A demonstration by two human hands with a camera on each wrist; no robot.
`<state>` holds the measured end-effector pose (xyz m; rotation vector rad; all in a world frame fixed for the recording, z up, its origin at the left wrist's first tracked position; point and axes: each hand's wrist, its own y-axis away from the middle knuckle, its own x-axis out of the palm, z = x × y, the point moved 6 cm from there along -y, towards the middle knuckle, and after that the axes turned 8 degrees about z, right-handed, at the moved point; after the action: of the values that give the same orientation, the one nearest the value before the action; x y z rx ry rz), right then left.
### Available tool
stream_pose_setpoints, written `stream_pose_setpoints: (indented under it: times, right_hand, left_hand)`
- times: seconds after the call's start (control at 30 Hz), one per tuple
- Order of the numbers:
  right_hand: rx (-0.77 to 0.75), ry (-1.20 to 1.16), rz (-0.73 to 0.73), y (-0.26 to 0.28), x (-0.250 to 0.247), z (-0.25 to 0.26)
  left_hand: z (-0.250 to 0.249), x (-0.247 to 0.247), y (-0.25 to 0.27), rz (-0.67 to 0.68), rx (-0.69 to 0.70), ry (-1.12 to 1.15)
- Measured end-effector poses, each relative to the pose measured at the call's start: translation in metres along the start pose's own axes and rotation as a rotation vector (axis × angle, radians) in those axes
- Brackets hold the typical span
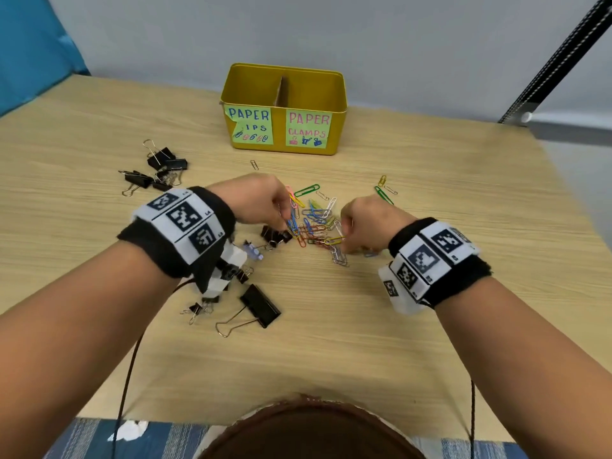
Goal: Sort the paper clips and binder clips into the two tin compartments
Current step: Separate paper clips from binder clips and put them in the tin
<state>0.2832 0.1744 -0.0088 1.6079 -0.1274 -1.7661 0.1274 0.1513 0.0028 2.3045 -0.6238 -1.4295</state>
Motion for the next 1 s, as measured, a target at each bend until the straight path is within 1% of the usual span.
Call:
stream_pose_setpoints:
  times: [0.07,0.1,0.13,0.2,0.23,0.33,0.37,0.4,0.43,0.47,0.53,0.57,0.6,0.73,0.8,0.87,0.9,0.93,0.97,1.0]
  right_hand:
    - [0.007,0.063,0.120,0.002,0.013,0.003]
    - [0.008,0.050,0.155,0.000,0.018,0.004]
    - [0.002,0.016,0.157,-0.003,0.021,0.005]
    - [-0.011,-0.036,0.075,-0.011,0.017,0.008]
    - [-0.015,-0.041,0.021,-0.015,0.014,0.010]
    - [-0.032,-0.068,-0.100,-0.026,0.007,0.015]
    - [-0.053,-0.081,-0.127,-0.027,0.005,0.019]
    - [-0.086,-0.092,-0.145,-0.029,0.005,0.026]
    - [-0.117,-0.098,-0.145,-0.030,0.005,0.033]
    - [-0.143,-0.092,-0.123,-0.032,0.007,0.039]
    - [-0.163,-0.048,-0.056,-0.038,0.013,0.050]
    - [-0.166,-0.021,-0.034,-0.041,0.013,0.053]
    - [-0.162,0.001,-0.022,-0.045,0.013,0.054]
    - [-0.161,0.026,-0.061,-0.052,0.003,0.048]
    - [-0.134,-0.057,-0.099,-0.052,-0.004,0.033]
    - [-0.029,-0.171,-0.203,-0.054,-0.019,0.003]
    - [0.048,-0.186,-0.280,-0.057,-0.028,-0.016]
    - [0.136,-0.177,-0.336,-0.060,-0.035,-0.036]
    - [0.228,-0.153,-0.359,-0.062,-0.040,-0.055]
    - [0.331,-0.129,-0.343,-0.064,-0.042,-0.072]
  left_hand:
    - [0.004,-0.003,-0.006,-0.020,-0.059,-0.026]
    - [0.005,-0.001,-0.009,-0.001,-0.085,-0.048]
    - [0.007,0.002,-0.012,0.028,-0.105,-0.078]
    - [0.013,0.011,-0.014,0.099,-0.134,-0.129]
    - [0.017,0.016,-0.015,0.150,-0.140,-0.118]
    - [0.028,0.033,-0.007,0.359,-0.160,0.033]
    - [0.031,0.036,-0.003,0.404,-0.162,0.064]
    - [0.034,0.036,-0.001,0.418,-0.165,0.074]
    - [0.035,0.033,-0.001,0.396,-0.168,0.081]
    - [0.036,0.029,-0.003,0.338,-0.169,0.089]
    - [0.033,0.016,-0.009,0.161,-0.138,0.095]
    - [0.030,0.012,-0.012,0.099,-0.119,0.096]
    - [0.027,0.011,-0.014,0.086,-0.107,0.099]
    - [0.023,0.026,-0.018,0.221,-0.103,0.067]
    - [0.025,0.032,-0.016,0.264,-0.103,0.073]
    - [0.026,0.030,-0.014,0.271,-0.091,0.126]
    - [0.027,0.026,-0.014,0.241,-0.085,0.150]
    - [0.029,0.018,-0.015,0.182,-0.085,0.165]
    - [0.032,0.008,-0.017,0.101,-0.095,0.163]
    - [0.035,-0.002,-0.021,0.012,-0.112,0.146]
